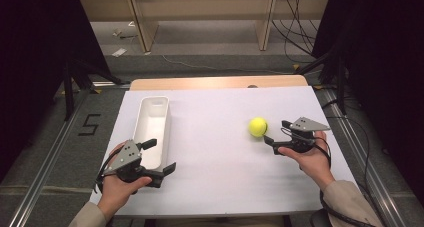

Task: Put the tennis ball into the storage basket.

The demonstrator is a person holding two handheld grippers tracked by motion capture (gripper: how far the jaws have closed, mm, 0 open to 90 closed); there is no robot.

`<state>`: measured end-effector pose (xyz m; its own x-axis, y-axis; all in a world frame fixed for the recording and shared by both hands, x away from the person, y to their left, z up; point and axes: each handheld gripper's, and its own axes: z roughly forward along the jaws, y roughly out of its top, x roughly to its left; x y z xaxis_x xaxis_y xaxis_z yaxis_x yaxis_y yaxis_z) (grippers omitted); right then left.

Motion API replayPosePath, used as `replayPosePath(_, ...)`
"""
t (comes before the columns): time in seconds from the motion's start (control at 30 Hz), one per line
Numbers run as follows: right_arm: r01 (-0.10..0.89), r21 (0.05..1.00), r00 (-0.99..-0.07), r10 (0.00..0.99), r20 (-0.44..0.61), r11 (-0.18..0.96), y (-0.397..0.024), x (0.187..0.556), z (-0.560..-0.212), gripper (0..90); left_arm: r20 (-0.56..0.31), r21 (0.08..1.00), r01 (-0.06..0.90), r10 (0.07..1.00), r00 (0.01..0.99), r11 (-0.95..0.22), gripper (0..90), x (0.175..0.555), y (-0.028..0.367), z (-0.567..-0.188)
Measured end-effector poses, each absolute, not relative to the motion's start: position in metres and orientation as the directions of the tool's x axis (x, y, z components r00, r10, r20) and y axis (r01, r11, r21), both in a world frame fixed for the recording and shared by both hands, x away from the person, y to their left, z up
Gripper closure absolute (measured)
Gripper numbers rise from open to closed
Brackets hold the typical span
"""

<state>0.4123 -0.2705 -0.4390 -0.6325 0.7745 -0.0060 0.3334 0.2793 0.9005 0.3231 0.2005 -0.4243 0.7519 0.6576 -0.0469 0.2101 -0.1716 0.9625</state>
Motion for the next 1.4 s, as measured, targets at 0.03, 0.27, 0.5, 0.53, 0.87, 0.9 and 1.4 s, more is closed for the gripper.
replayPosePath(0.03, 0.333, 0.9, -0.633, 0.774, -0.006, 0.279, -0.271, 0.412, -0.439, 10.2, -0.044, 0.963, 0.208, 0.656, 0.753, -0.174, 0.0, 0.323, 0.201, -0.424)
replayPosePath(0.27, 0.352, 0.888, -0.632, 0.775, -0.009, 0.298, -0.26, 0.429, -0.445, 9.1, -0.046, 0.963, 0.209, 0.656, 0.753, -0.172, 0.0, 0.323, 0.2, -0.424)
replayPosePath(0.5, 0.372, 0.874, -0.623, 0.782, -0.013, 0.311, -0.254, 0.445, -0.452, 8.7, -0.043, 0.963, 0.206, 0.654, 0.755, -0.174, 0.0, 0.323, 0.201, -0.424)
replayPosePath(0.53, 0.375, 0.874, -0.622, 0.783, -0.012, 0.311, -0.254, 0.447, -0.452, 8.7, -0.044, 0.963, 0.207, 0.654, 0.755, -0.174, 0.0, 0.323, 0.2, -0.424)
replayPosePath(0.87, 0.41, 0.855, -0.609, 0.793, -0.002, 0.317, -0.249, 0.464, -0.462, 8.7, -0.046, 0.963, 0.208, 0.653, 0.756, -0.173, 0.0, 0.323, 0.2, -0.424)
replayPosePath(0.9, 0.41, 0.855, -0.609, 0.793, -0.002, 0.317, -0.249, 0.464, -0.462, 8.7, -0.045, 0.963, 0.208, 0.653, 0.756, -0.174, 0.0, 0.323, 0.2, -0.424)
replayPosePath(1.4, 0.454, 0.831, -0.601, 0.799, 0.02, 0.321, -0.241, 0.483, -0.475, 11.9, -0.046, 0.963, 0.207, 0.654, 0.755, -0.171, 0.0, 0.322, 0.201, -0.424)
